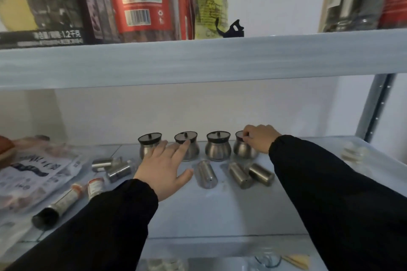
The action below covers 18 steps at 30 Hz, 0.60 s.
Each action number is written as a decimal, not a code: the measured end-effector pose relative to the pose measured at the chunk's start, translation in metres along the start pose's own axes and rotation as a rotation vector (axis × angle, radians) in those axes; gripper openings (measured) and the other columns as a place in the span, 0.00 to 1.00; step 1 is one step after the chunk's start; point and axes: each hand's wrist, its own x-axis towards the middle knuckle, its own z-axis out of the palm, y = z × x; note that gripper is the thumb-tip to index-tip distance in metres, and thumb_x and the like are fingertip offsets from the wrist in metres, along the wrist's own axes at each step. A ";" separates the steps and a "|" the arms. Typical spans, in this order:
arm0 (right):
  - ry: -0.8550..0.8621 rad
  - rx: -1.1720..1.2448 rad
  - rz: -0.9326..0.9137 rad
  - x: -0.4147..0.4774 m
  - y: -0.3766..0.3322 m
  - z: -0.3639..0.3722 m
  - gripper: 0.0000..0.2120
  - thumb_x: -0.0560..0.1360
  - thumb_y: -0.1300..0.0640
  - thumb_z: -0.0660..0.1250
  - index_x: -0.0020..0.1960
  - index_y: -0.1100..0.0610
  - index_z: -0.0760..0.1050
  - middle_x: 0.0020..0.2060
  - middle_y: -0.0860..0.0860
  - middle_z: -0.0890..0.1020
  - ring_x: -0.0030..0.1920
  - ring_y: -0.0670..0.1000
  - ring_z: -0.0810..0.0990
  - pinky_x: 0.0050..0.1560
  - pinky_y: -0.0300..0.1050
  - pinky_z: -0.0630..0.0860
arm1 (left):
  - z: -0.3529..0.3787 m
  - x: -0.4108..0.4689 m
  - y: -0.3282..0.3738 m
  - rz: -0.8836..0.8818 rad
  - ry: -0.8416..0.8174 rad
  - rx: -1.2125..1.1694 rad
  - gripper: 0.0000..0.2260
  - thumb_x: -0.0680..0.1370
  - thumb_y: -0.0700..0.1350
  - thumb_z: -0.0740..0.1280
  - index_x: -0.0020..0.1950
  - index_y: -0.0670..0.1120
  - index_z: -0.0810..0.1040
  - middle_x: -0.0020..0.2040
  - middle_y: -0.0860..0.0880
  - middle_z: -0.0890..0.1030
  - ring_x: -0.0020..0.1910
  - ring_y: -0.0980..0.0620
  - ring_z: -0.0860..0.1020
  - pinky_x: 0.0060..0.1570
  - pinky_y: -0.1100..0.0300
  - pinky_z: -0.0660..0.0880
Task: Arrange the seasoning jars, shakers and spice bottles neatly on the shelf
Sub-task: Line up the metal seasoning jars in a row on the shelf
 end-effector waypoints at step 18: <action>-0.060 0.048 -0.027 0.002 0.008 -0.006 0.14 0.80 0.50 0.57 0.64 0.43 0.74 0.61 0.57 0.72 0.57 0.59 0.74 0.57 0.49 0.72 | -0.005 0.009 0.016 -0.001 0.041 -0.049 0.35 0.76 0.71 0.39 0.78 0.55 0.54 0.70 0.49 0.72 0.74 0.42 0.62 0.70 0.46 0.61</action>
